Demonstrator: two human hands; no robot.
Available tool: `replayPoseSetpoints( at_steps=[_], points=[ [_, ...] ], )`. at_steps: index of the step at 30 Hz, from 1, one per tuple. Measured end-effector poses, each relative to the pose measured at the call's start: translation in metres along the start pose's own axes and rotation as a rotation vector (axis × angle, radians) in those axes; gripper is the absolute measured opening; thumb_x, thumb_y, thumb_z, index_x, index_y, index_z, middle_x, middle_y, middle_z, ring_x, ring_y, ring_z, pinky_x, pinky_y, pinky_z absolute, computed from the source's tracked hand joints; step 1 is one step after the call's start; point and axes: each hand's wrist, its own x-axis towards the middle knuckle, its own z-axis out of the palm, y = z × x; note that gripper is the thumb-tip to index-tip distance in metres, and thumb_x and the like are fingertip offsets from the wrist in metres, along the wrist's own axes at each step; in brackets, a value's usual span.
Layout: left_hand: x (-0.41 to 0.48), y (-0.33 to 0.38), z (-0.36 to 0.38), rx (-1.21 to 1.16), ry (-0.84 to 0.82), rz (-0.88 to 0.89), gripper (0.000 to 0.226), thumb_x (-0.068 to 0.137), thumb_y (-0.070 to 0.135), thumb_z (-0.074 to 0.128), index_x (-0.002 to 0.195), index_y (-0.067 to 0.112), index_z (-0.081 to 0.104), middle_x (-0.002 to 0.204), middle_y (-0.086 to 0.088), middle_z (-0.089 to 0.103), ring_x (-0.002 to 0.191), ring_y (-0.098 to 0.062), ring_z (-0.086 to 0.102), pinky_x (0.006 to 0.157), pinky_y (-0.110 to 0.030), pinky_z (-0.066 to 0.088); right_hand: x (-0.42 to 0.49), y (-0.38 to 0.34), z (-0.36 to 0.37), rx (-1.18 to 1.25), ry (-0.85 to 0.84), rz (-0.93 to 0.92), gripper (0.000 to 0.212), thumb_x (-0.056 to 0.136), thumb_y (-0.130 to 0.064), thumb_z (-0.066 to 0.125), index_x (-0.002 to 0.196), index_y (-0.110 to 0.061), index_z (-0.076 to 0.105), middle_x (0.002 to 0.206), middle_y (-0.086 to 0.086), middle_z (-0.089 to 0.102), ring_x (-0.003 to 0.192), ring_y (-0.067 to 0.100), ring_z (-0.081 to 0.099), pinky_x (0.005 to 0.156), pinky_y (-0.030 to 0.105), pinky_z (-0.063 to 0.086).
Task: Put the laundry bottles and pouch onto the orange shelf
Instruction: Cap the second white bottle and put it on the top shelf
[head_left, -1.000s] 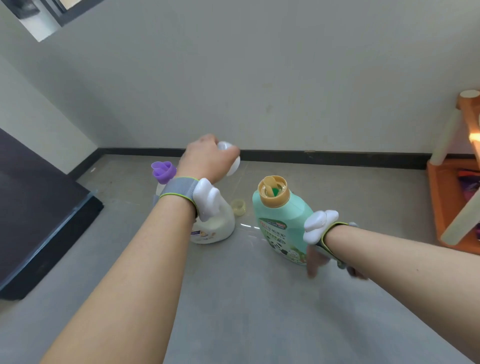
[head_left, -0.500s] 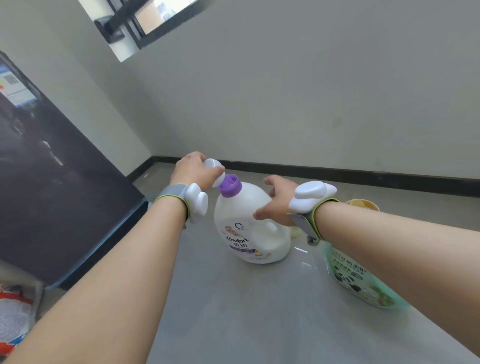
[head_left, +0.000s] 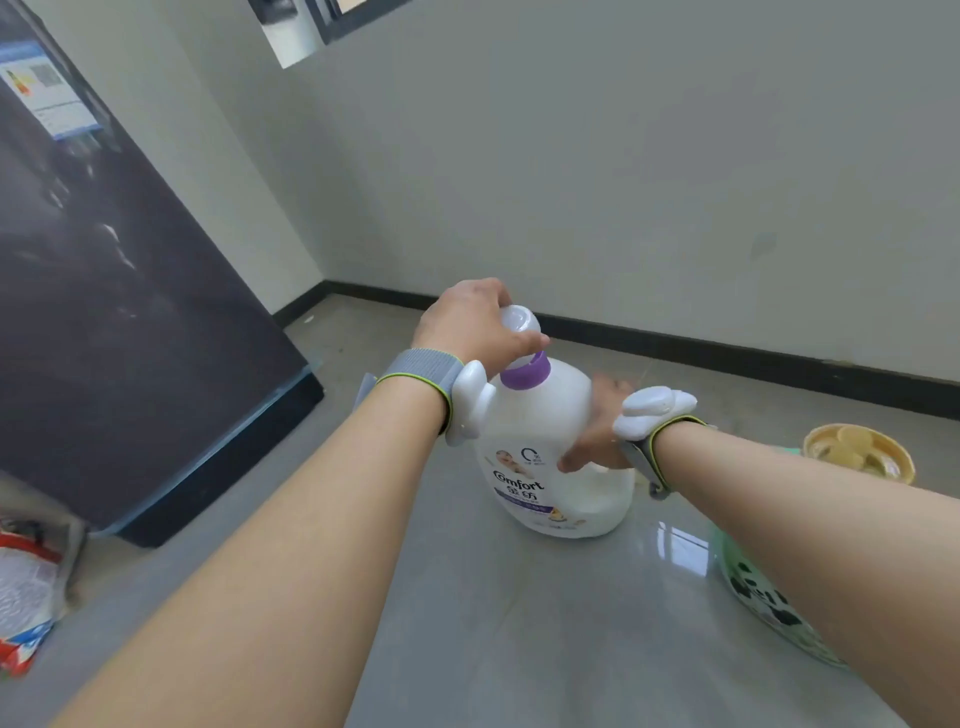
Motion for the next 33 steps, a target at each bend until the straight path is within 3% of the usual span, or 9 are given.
replayPoseSetpoints(
  at_steps=[4,9,14,18,22,24,27,29,33],
  points=[
    [-0.012,-0.002,0.002,-0.006,-0.018,0.016,0.053,0.072,0.055,0.069,0.112,0.023,0.058,0.108,0.005,0.055,0.097,-0.019,0.056,0.081,-0.032,0.049,0.000,0.016,0.043,0.249,-0.023,0.017,0.069,0.084,-0.031,0.072,0.136,-0.008,0.034,0.134,0.006,0.053,0.124,0.030,0.053,0.106,0.038,0.043],
    [-0.043,0.011,0.000,0.001,-0.111,0.069,0.053,0.074,0.055,0.069,0.117,0.027,0.055,0.115,0.007,0.052,0.100,-0.016,0.052,0.078,-0.029,0.043,-0.035,0.042,0.086,0.518,0.062,-0.052,0.067,0.074,-0.008,0.071,0.124,-0.014,0.026,0.097,0.000,0.051,0.095,0.031,0.057,0.083,0.034,0.049],
    [-0.092,0.019,0.001,-0.028,-0.144,0.091,0.052,0.070,0.065,0.065,0.106,0.033,0.049,0.101,0.013,0.049,0.087,-0.006,0.053,0.062,-0.027,0.041,-0.077,0.078,0.070,0.301,0.013,-0.180,0.065,0.073,-0.015,0.073,0.124,-0.009,0.034,0.091,0.000,0.053,0.090,0.030,0.058,0.072,0.032,0.046],
    [-0.130,0.056,-0.002,-0.065,-0.336,0.197,0.049,0.067,0.059,0.072,0.106,0.040,0.048,0.104,0.018,0.051,0.086,-0.001,0.056,0.063,-0.028,0.046,-0.116,0.126,0.067,0.138,-0.044,-0.177,0.062,0.068,-0.020,0.072,0.119,-0.010,0.039,0.104,0.007,0.061,0.096,0.033,0.064,0.084,0.043,0.055],
    [-0.149,0.075,-0.015,-0.015,-0.531,0.299,0.051,0.072,0.035,0.075,0.115,0.047,0.049,0.109,0.026,0.054,0.100,-0.003,0.059,0.084,-0.030,0.053,-0.136,0.148,0.067,0.096,-0.070,-0.195,0.061,0.065,-0.026,0.071,0.115,-0.013,0.039,0.101,0.002,0.062,0.093,0.031,0.064,0.085,0.046,0.055],
    [-0.152,0.079,-0.018,-0.003,-0.583,0.315,0.061,0.072,0.040,0.073,0.126,0.049,0.046,0.121,0.028,0.051,0.114,-0.003,0.052,0.095,-0.026,0.045,-0.136,0.146,0.067,0.096,-0.090,-0.213,0.058,0.067,-0.023,0.072,0.113,-0.012,0.040,0.101,0.005,0.062,0.092,0.031,0.065,0.083,0.045,0.056],
    [-0.155,0.082,-0.014,0.022,-0.450,0.250,0.070,0.068,0.072,0.059,0.131,0.046,0.045,0.129,0.019,0.048,0.121,-0.007,0.046,0.100,-0.031,0.042,-0.138,0.143,0.067,0.085,-0.085,-0.226,0.052,0.069,-0.020,0.070,0.112,-0.012,0.042,0.104,0.004,0.062,0.086,0.026,0.061,0.080,0.038,0.053],
    [-0.153,0.083,-0.010,0.207,-0.270,0.198,0.066,0.068,0.079,0.052,0.119,0.037,0.054,0.112,0.011,0.053,0.105,-0.013,0.053,0.087,-0.035,0.048,-0.138,0.142,0.066,0.043,-0.092,-0.217,0.052,0.071,-0.023,0.068,0.114,-0.012,0.042,0.106,0.002,0.061,0.092,0.026,0.062,0.085,0.038,0.053],
    [-0.153,0.085,-0.017,0.210,-0.397,0.264,0.039,0.071,0.054,0.065,0.109,0.046,0.056,0.106,0.015,0.053,0.097,-0.010,0.057,0.077,-0.035,0.052,-0.139,0.143,0.062,-0.019,-0.117,-0.196,0.052,0.074,-0.025,0.066,0.118,-0.012,0.042,0.116,0.004,0.062,0.103,0.028,0.064,0.092,0.040,0.052]
  ],
)
